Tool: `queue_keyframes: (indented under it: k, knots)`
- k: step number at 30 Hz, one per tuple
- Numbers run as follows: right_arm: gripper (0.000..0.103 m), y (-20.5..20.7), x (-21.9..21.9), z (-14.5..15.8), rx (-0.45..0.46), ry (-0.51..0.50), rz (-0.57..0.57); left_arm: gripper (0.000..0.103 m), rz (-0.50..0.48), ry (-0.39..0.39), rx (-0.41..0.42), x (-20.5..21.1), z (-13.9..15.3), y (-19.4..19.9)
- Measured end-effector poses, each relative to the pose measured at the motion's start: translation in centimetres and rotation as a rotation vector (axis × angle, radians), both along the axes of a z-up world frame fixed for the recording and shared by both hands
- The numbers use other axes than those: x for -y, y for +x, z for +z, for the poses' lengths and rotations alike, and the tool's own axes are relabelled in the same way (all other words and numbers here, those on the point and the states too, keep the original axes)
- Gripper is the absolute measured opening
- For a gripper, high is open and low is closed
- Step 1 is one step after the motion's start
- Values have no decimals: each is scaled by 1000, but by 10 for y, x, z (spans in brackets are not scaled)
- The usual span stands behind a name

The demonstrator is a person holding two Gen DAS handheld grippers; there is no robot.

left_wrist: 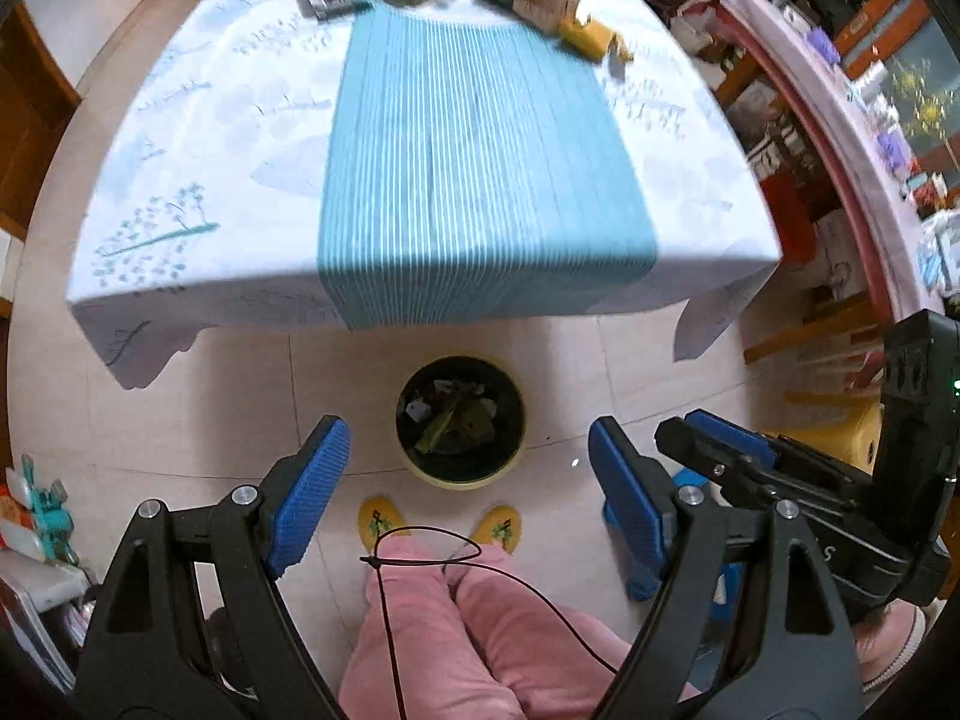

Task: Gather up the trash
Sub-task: 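Move both tools back toward the table, then grasp the silver box with the left gripper while the right grasps the yellow toothpaste box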

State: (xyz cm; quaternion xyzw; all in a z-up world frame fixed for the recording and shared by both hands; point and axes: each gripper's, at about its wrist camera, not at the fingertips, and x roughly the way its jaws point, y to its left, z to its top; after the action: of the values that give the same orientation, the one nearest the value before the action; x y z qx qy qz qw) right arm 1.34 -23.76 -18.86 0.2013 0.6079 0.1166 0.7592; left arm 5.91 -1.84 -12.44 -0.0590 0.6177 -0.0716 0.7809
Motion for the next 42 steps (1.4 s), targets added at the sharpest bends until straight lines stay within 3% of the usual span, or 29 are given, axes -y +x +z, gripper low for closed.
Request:
queue_keyframes:
  k: [4, 15, 22, 27, 34, 39, 42]
  knots:
    - [36, 10, 1, 51, 80, 13, 31, 80, 31, 15, 10, -2, 32, 2]
    - [38, 55, -10, 154, 259, 31, 130, 80, 90, -14, 150, -23, 133, 37]
    - [45, 114, -36, 197, 336, 26, 147, 80, 88, -20, 231, -60, 182, 94]
    - [45, 179, -61, 209, 367, -4, 135, 80, 62, -14, 270, -99, 199, 163]
    - [45, 305, -96, 185, 321, -83, 93, 80, 27, -10, 199, -152, 166, 284]
    - [45, 398, -115, 135, 267, -158, 85, 80, 49, -21, 89, -185, 98, 382]
    - [45, 446, -124, 103, 225, -209, 70, 80, 66, -32, 25, -192, 52, 418]
